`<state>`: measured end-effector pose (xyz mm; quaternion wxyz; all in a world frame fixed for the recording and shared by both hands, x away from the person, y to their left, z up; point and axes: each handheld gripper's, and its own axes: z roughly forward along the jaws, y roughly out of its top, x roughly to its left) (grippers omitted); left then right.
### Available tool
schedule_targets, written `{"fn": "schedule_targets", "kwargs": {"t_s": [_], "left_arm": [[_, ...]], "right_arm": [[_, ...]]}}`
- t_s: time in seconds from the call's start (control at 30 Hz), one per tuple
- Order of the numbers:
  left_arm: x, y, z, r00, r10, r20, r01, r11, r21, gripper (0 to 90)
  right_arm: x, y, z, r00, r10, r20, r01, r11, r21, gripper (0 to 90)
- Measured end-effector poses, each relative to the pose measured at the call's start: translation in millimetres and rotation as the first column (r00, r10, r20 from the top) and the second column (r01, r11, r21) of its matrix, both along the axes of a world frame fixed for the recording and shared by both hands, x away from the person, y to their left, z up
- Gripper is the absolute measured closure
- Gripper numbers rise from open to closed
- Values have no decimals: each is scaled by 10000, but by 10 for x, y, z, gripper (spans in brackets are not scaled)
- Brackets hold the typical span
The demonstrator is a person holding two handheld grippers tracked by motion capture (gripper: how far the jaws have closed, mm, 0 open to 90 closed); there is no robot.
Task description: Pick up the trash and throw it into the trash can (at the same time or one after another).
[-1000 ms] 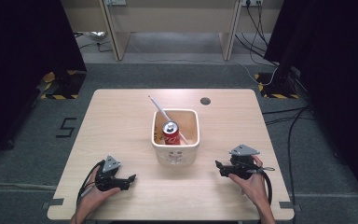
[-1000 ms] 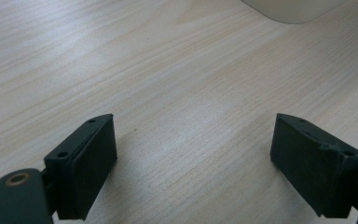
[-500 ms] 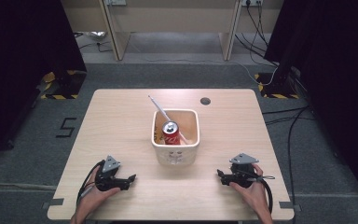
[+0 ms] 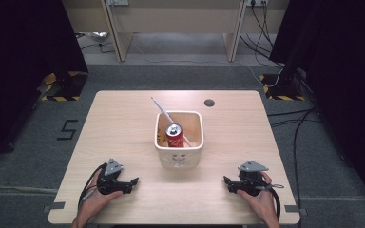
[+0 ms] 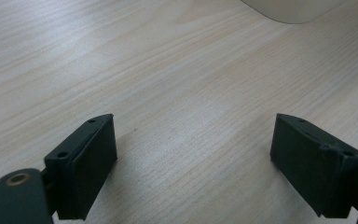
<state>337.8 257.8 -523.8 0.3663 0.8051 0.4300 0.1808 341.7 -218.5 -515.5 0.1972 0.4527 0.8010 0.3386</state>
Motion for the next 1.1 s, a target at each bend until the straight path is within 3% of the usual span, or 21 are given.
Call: {"fn": "schedule_targets", "kwargs": {"t_s": [1.1], "left_arm": [[0, 0, 0, 10000, 2, 0, -2, 10000, 3, 138]], "right_arm": [[-56, -33, -9, 10000, 55, 21, -55, 10000, -8, 147]]}}
